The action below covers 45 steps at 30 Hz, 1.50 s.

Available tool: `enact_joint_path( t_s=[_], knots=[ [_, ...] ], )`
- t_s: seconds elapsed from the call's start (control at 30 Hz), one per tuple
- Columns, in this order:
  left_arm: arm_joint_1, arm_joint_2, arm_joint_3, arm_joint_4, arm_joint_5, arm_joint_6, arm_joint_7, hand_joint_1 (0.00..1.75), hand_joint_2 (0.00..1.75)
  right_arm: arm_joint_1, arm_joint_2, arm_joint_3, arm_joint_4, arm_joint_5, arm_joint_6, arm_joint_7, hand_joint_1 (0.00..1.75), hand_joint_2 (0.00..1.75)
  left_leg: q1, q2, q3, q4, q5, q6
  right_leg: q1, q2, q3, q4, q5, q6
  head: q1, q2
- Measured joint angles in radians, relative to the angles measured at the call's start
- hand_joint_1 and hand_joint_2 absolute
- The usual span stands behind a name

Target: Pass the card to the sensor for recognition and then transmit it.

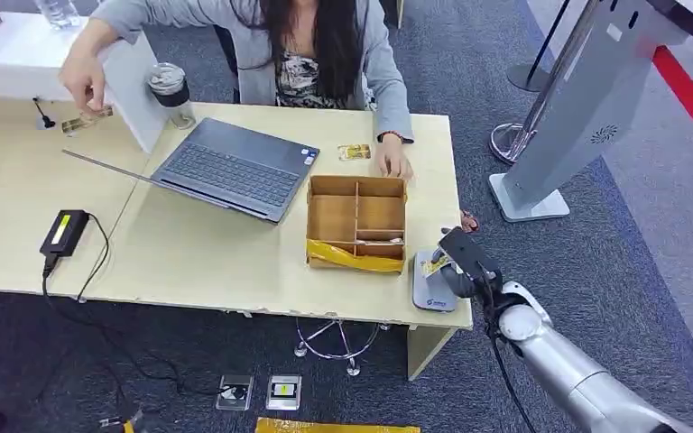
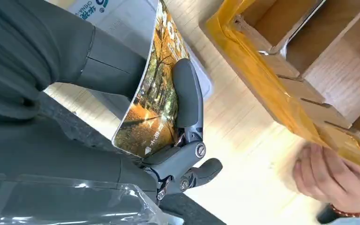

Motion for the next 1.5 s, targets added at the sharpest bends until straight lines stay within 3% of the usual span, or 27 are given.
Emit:
enact_joint_path(
  t_s=[0.17,0.5,1.23,1.5],
  knots=[
    [0.010,0.002,0.000,0.000,0.002,0.003,0.000,0.00,0.00,0.003,0.002,-0.003,0.005,0.003,0.002,-0.013,1.75,1.75,0.000,0.000,0.000,0.000,0.000,0.000,0.000,0.000,0.000,0.000,0.000,0.000,0.000,0.000],
    [0.003,0.008,0.000,0.000,-0.008,0.007,0.000,0.00,0.00,0.037,-0.016,-0.013,-0.020,0.060,-0.015,0.033,1.75,1.75,0.000,0.000,0.000,0.000,0.000,0.000,0.000,0.000,0.000,0.000,0.000,0.000,0.000,0.000],
    [0.012,0.014,0.000,0.000,0.014,0.002,-0.011,0.00,0.00,0.016,-0.068,-0.031,-0.004,0.103,-0.003,-0.005,1.75,1.75,0.000,0.000,0.000,0.000,0.000,0.000,0.000,0.000,0.000,0.000,0.000,0.000,0.000,0.000],
    [0.019,0.014,0.000,0.000,0.014,0.000,-0.016,0.00,0.00,0.053,-0.083,-0.038,-0.005,0.143,0.000,-0.005,1.75,1.75,0.000,0.000,0.001,0.000,0.000,0.000,0.000,0.000,0.000,0.000,0.000,0.000,0.000,0.000]
  ],
)
